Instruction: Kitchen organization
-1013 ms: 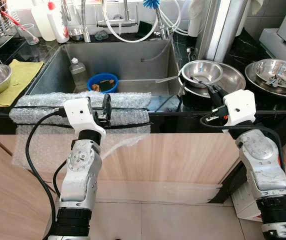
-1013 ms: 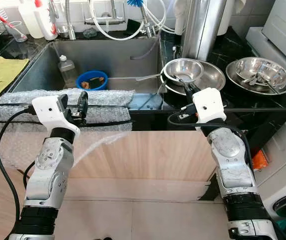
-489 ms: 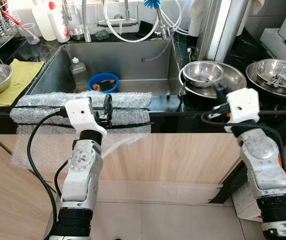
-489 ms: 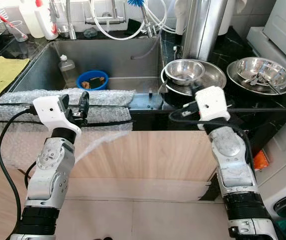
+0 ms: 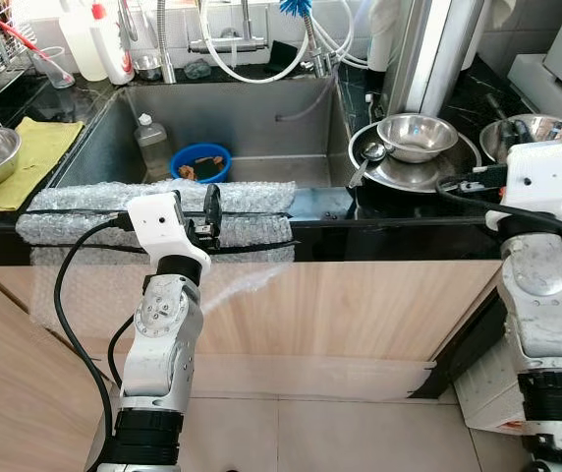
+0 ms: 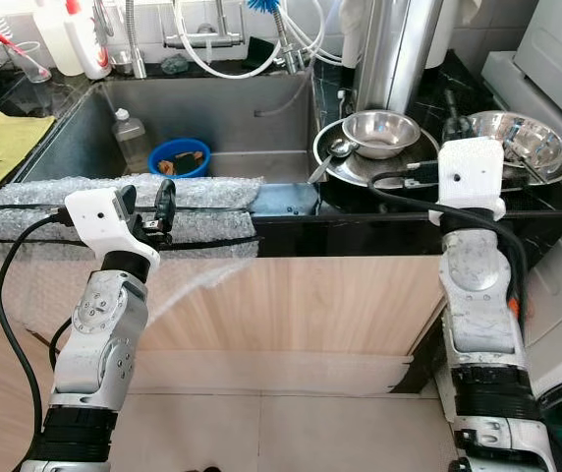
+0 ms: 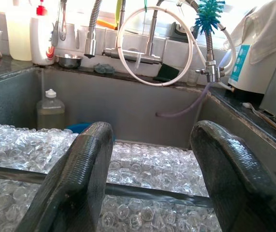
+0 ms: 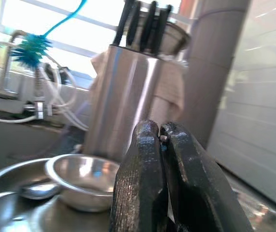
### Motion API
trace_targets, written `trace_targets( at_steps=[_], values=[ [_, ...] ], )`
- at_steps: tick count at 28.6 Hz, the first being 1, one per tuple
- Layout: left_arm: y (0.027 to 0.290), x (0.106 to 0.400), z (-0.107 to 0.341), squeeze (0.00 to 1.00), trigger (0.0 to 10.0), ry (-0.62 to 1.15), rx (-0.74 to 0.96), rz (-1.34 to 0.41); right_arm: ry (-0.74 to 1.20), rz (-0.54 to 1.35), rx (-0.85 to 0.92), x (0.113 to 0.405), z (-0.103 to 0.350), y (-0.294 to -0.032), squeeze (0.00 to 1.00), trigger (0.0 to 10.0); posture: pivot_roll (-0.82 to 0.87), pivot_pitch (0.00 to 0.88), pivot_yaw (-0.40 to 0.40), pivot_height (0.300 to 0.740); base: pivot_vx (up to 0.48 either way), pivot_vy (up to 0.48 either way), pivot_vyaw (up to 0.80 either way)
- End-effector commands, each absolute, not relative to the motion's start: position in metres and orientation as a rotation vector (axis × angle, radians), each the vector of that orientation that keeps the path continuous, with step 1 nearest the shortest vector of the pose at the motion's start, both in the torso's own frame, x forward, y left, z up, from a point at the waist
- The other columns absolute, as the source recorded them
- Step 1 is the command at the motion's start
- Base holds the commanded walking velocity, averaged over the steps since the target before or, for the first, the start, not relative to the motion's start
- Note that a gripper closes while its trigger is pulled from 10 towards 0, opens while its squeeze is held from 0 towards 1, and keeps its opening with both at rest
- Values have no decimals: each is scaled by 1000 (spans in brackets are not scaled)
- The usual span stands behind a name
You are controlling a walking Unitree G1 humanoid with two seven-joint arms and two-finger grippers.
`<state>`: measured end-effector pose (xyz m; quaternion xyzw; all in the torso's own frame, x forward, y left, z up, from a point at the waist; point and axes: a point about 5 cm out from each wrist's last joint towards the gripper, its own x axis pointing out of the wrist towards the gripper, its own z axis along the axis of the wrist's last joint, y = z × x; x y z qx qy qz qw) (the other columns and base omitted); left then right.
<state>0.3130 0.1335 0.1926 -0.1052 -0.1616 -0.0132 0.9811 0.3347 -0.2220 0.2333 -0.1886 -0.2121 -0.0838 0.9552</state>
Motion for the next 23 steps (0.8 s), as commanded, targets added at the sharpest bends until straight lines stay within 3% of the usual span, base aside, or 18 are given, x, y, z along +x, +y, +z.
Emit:
trace_targets(
  at_steps=[1, 2, 3, 4, 12, 18, 23],
  values=[
    [134, 311, 199, 0, 10000, -356, -211, -37, -483, -156, -374, 334, 245, -216, 0, 0, -13, 108, 68, 740, 0, 0, 0],
    [134, 311, 199, 0, 10000, -357, -206, -35, -485, -127, -355, 334, 245, -208, 0, 5804, -12, 108, 68, 740, 0, 0, 0],
    [134, 311, 199, 0, 10000, -358, -203, -35, -487, -102, -340, 334, 246, -202, 0, 5804, -12, 108, 68, 740, 0, 0, 0],
    [134, 311, 200, 0, 10000, -361, -198, -35, -498, -65, -315, 334, 248, -194, 0, 10000, -12, 107, 67, 740, 0, 0, 0],
    [126, 314, 206, 0, 10000, -377, -219, -61, -638, 97, -185, 327, 288, -159, 0, 10000, -19, 106, 63, 740, 0, 0, 0],
    [109, 316, 212, 0, 10000, -343, -441, -159, -665, 129, 287, 328, 308, -154, 0, 10000, -19, 101, 59, 740, 0, 0, 0],
    [101, 316, 215, 0, 10000, -331, -560, -198, -625, 172, 541, 332, 304, -152, 0, 10000, -18, 100, 58, 740, 0, 0, 0]
  ],
)
